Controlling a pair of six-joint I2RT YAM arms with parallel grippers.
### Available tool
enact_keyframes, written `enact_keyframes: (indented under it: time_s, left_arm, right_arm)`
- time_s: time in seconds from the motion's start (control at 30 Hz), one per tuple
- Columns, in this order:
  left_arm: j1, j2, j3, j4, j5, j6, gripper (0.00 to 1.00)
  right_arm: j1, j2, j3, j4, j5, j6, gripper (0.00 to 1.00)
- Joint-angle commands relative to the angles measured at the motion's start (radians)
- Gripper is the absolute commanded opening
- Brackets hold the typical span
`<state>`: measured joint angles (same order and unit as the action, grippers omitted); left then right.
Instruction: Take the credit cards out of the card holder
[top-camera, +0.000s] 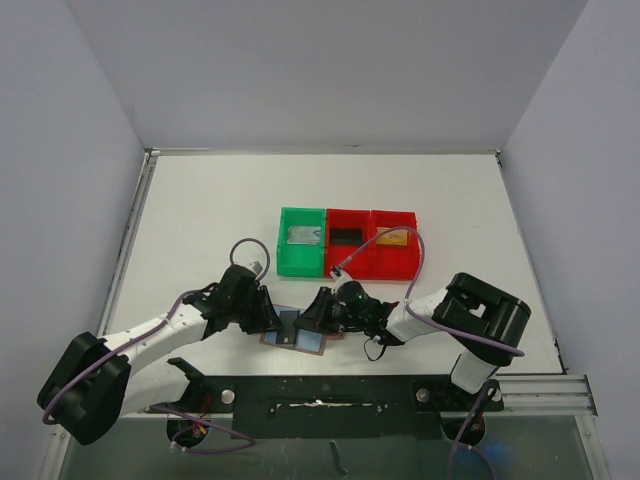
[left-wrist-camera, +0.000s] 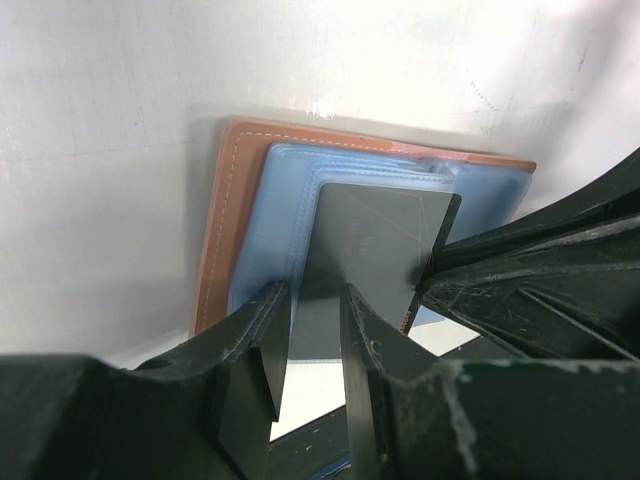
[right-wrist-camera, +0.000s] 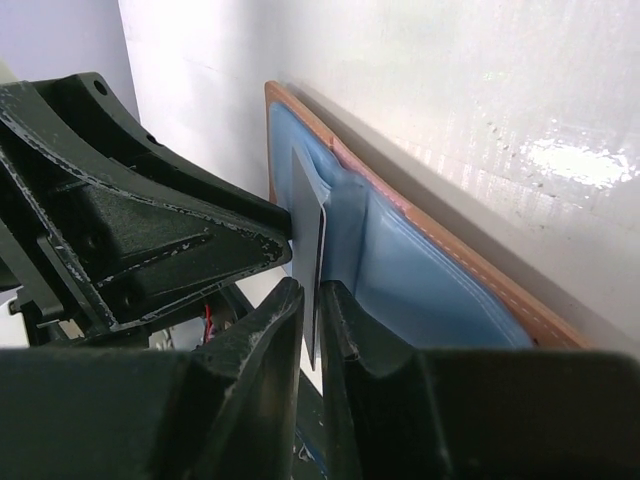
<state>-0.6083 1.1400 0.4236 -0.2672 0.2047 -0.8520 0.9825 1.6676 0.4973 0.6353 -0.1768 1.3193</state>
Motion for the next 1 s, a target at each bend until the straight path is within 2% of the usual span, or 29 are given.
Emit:
enact_keyframes:
  time_s: [0.0,0.2,0.37,0.5,0.73,0.97]
  left_arm:
    - [-0.003,0.005,0.035,-0.013,-0.034,0.025,0.25]
    - [-0.003,0.003,0.038,-0.016,-0.036,0.024,0.25]
    - [-0.003,0.0,0.039,-0.023,-0.041,0.027,0.25]
    - [-0.003,0.001,0.039,-0.017,-0.036,0.021,0.25]
    - [-0.004,0.008,0.047,-0.019,-0.034,0.025,0.25]
    - [-0.004,0.0,0.041,-0.015,-0.032,0.02,0.25]
  right_arm:
    - [-0.005,0.006,-0.011,0.069,-0.011,0.011,0.15]
    - [-0.008,0.006,-0.012,0.046,-0.019,0.014,0.1]
    - [-0.013,-0.01,-0.027,0.049,-0.026,0.012,0.09]
    - [-0.018,-0.019,-0.028,0.052,-0.033,0.009,0.16]
    - [-0.019,-0.012,-0.016,0.053,-0.035,0.004,0.15]
    - [-0.019,0.026,-0.001,0.045,-0.04,0.025,0.22]
